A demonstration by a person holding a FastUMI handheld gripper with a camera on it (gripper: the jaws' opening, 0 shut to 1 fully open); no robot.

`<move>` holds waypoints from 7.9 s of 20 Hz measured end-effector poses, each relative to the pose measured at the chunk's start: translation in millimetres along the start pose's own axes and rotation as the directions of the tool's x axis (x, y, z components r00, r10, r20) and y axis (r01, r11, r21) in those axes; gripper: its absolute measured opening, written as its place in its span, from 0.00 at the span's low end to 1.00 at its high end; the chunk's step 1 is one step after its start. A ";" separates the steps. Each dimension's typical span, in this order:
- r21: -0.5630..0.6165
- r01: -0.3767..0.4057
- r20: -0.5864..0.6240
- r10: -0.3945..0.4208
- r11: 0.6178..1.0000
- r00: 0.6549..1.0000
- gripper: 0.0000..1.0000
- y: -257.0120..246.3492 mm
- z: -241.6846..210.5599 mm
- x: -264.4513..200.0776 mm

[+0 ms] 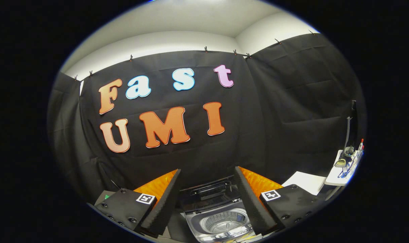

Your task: Put the clothes into the washing machine and then close the washing machine lid.

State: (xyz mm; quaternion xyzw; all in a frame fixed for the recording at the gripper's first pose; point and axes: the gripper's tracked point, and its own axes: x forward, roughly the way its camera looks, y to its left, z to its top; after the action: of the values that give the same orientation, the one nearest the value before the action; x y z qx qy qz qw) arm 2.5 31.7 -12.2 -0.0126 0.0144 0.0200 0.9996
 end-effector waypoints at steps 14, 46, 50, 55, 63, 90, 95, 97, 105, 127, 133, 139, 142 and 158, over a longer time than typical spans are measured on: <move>-0.011 -0.148 -0.095 0.146 0.989 0.985 0.98 79.4 -46.8 5.2; -0.147 -0.584 -0.495 0.452 0.798 0.743 0.99 346.2 -272.3 -33.3; -0.178 -0.573 -0.508 0.424 0.800 0.750 0.99 343.6 -286.2 -30.2; -0.168 -0.566 -0.530 0.410 0.807 0.743 0.97 340.9 -295.4 -27.6; -0.191 -0.559 -0.545 0.387 0.806 0.744 0.57 334.2 -293.6 -16.3; -0.132 -0.384 -0.267 0.340 0.914 0.902 0.15 182.2 -101.2 43.0; -0.129 -0.287 -0.246 0.250 0.949 0.936 0.15 108.7 -85.0 60.2; -0.127 -0.251 -0.246 0.214 0.960 0.945 0.15 77.4 -81.2 69.1; -0.141 -0.177 -0.307 0.127 0.974 0.943 0.15 -13.4 -109.2 114.1; -0.127 -0.267 -0.660 0.120 0.955 0.742 0.15 -96.0 -360.1 195.1; -0.136 -0.255 -0.714 0.084 0.957 0.695 0.15 -109.8 -410.7 205.7; -0.147 -0.249 -0.763 0.051 0.957 0.645 0.15 -117.4 -462.6 204.4; -0.158 -0.243 -0.790 0.025 0.957 0.613 0.15 -123.1 -486.6 201.1; -0.239 -0.288 -0.858 -0.062 0.927 0.510 0.45 -134.5 -531.4 199.0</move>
State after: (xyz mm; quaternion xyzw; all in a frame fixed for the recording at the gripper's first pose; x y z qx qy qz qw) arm 191.7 -108.4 -545.7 -0.1982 0.4997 0.0798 0.8394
